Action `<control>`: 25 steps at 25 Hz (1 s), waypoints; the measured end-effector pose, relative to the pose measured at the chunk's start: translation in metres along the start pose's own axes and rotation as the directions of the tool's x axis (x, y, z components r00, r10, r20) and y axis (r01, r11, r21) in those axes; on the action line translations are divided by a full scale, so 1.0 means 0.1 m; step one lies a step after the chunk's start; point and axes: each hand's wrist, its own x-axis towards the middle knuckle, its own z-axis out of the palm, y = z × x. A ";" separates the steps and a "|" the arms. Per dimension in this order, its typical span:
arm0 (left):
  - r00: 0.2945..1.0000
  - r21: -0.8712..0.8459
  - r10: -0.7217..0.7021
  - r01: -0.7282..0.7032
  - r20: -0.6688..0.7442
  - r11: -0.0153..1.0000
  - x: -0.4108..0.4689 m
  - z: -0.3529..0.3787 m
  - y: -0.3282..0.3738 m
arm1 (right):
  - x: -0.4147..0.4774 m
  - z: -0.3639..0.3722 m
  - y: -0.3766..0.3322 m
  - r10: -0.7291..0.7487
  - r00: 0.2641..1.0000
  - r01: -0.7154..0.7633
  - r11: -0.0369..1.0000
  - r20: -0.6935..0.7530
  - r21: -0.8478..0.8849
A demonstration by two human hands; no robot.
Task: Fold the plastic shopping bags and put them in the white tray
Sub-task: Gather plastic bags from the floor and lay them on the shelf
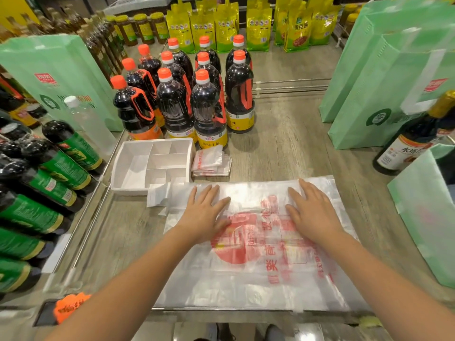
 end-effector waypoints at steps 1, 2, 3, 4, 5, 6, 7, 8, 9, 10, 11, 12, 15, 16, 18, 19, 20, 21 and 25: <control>1.000 0.002 -0.018 0.018 0.014 1.000 0.01 0.00 -0.01 | 0.00 0.01 0.01 0.010 1.000 -0.010 1.000 0.006 0.005; 0.999 0.003 -0.029 0.029 0.021 1.000 0.02 0.01 -0.02 | 0.00 0.02 0.01 0.020 1.000 -0.020 1.000 0.006 0.014; 0.999 0.004 -0.040 0.040 0.022 0.999 0.03 0.01 -0.02 | 0.00 0.02 0.00 0.028 1.000 -0.028 0.999 0.004 0.026; 0.998 0.002 -0.053 0.053 0.021 0.999 0.05 0.01 -0.02 | 0.00 0.02 -0.01 0.034 0.999 -0.034 0.999 0.001 0.038; 0.997 -0.002 -0.068 0.068 0.022 0.998 0.06 0.01 0.00 | 0.00 0.02 -0.02 0.041 0.999 -0.041 0.998 0.002 0.045; 0.996 -0.006 -0.081 0.081 0.024 0.997 0.08 0.00 0.03 | 0.01 0.02 -0.03 0.048 0.999 -0.048 0.998 0.005 0.043; 0.995 -0.011 -0.093 0.093 0.027 0.996 0.08 -0.01 0.05 | 0.01 0.01 -0.04 0.052 0.999 -0.053 0.998 0.009 0.038; 0.994 -0.013 -0.103 0.103 0.031 0.995 0.07 -0.04 0.08 | 0.01 0.00 -0.04 0.055 0.998 -0.056 0.998 0.014 0.036; 0.993 -0.008 -0.111 0.111 0.035 0.994 0.06 -0.07 0.11 | 0.00 -0.02 -0.05 0.058 0.998 -0.059 0.997 0.020 0.041; 0.993 0.002 -0.115 0.115 0.036 0.993 0.05 -0.11 0.14 | -0.01 -0.06 -0.06 0.061 0.998 -0.062 0.997 0.026 0.052; 0.993 0.008 -0.114 0.114 0.031 0.993 0.05 -0.17 0.17 | -0.03 -0.11 -0.07 0.064 0.998 -0.065 0.996 0.026 0.063; 0.994 0.006 -0.109 0.109 0.017 0.994 0.05 -0.26 0.20 | -0.05 -0.17 -0.08 0.064 0.998 -0.065 0.995 0.012 0.072; 0.996 0.017 -0.053 0.054 -0.076 0.998 0.14 -0.71 0.37 | -0.10 -0.53 -0.05 0.060 0.998 -0.058 0.997 -0.034 0.056; 0.995 0.034 -0.022 0.026 -0.101 0.999 0.18 -0.91 0.44 | -0.12 -0.70 -0.03 0.061 0.997 -0.059 0.997 -0.043 0.049; 0.988 0.094 0.065 -0.052 -0.143 0.994 0.25 -1.37 0.65 | -0.26 -1.12 0.08 0.087 0.993 -0.084 0.996 -0.085 0.038; 0.979 0.122 0.119 -0.099 -0.164 0.988 0.28 -1.59 0.78 | -0.39 -1.34 0.15 0.105 0.987 -0.102 0.994 -0.120 0.029; 0.968 0.140 0.171 -0.147 -0.184 0.979 0.30 -1.80 0.90 | -0.53 -1.55 0.21 0.123 0.980 -0.121 0.992 -0.160 0.019; 0.952 0.147 0.224 -0.196 -0.208 0.970 0.30 -1.99 1.05 | -0.70 -1.74 0.28 0.151 0.966 -0.153 0.988 -0.209 0.008; 0.825 0.196 0.471 -0.429 -0.312 0.882 0.23 -2.50 1.82 | -1.55 -2.25 0.57 0.316 0.849 -0.354 0.935 -0.424 -0.012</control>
